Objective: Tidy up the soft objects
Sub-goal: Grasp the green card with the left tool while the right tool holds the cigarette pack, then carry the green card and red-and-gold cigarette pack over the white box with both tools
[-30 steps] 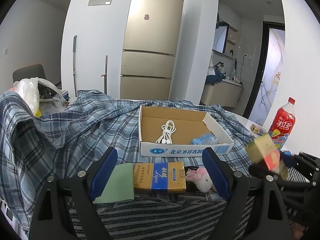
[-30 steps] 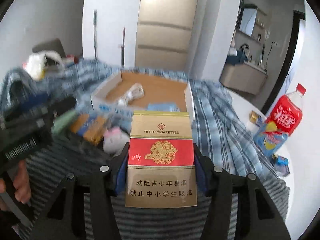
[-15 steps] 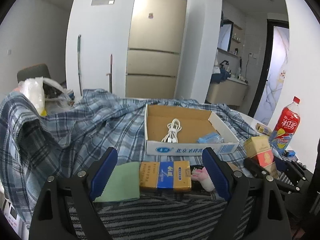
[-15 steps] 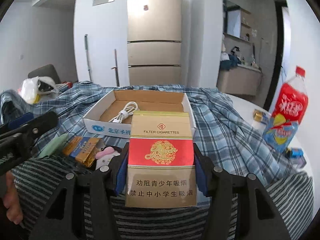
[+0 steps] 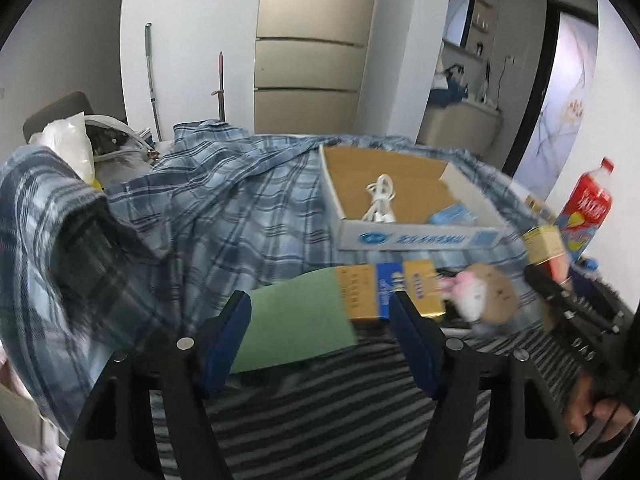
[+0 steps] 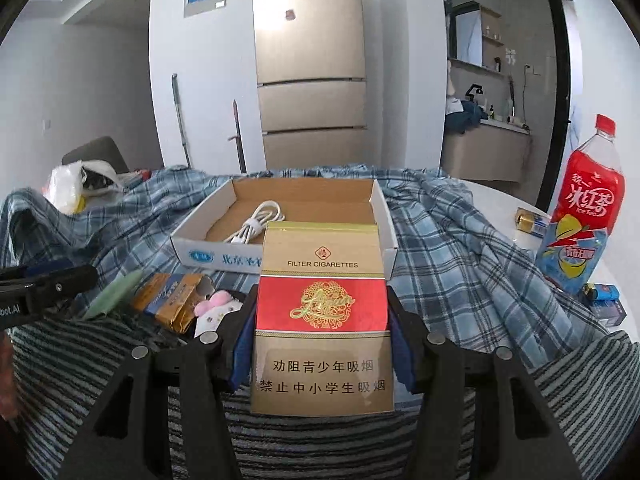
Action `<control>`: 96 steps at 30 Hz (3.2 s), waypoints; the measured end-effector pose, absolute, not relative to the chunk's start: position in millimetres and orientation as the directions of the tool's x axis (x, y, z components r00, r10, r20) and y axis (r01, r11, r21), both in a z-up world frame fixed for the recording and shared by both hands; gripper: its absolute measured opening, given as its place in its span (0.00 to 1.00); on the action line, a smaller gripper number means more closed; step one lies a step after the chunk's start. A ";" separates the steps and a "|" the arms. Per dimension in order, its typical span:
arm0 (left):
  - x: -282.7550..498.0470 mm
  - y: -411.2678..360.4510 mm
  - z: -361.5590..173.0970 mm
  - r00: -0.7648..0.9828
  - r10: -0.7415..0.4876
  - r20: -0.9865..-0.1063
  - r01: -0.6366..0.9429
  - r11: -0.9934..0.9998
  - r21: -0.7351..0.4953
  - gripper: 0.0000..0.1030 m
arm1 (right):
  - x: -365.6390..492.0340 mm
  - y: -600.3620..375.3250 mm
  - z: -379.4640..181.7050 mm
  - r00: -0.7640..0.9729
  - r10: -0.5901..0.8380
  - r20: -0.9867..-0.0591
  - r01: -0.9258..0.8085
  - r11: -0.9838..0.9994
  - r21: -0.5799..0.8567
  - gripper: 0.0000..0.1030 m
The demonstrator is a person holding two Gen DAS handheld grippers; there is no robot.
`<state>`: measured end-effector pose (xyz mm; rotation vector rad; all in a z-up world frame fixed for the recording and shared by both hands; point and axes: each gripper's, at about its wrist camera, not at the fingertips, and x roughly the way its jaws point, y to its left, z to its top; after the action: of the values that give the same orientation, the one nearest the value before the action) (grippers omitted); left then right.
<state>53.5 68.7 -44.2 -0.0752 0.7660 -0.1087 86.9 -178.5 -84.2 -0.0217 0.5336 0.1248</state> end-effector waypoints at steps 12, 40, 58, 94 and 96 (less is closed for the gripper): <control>87.6 58.9 -68.1 0.563 -0.116 -0.818 0.037 0.993 -0.115 0.72 | 82.6 -182.8 -83.2 0.860 0.117 -0.496 -0.119 0.992 0.028 0.53; 32.9 13.3 19.3 0.740 -0.073 -0.668 0.140 0.989 0.047 0.11 | 93.4 -190.3 -91.8 0.827 0.089 -0.555 -0.073 0.996 0.051 0.53; 48.2 18.6 -28.4 0.640 -0.182 -0.747 0.160 0.982 -0.103 0.11 | 95.8 -188.8 -93.1 0.820 0.089 -0.566 -0.078 0.996 0.044 0.54; 169.1 17.7 -76.2 0.503 -0.112 -0.857 -0.066 0.984 -0.167 0.75 | 93.3 -189.0 -91.9 0.825 0.088 -0.559 -0.072 0.996 0.049 0.54; 168.5 18.6 -75.3 0.510 -0.114 -0.853 -0.067 0.983 -0.171 0.72 | 95.1 -189.1 -92.6 0.824 0.088 -0.560 -0.072 0.996 0.050 0.54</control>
<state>168.5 18.6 -75.3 -0.1915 1.0370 -0.0284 95.1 -189.1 -92.6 0.0266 0.5972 0.0852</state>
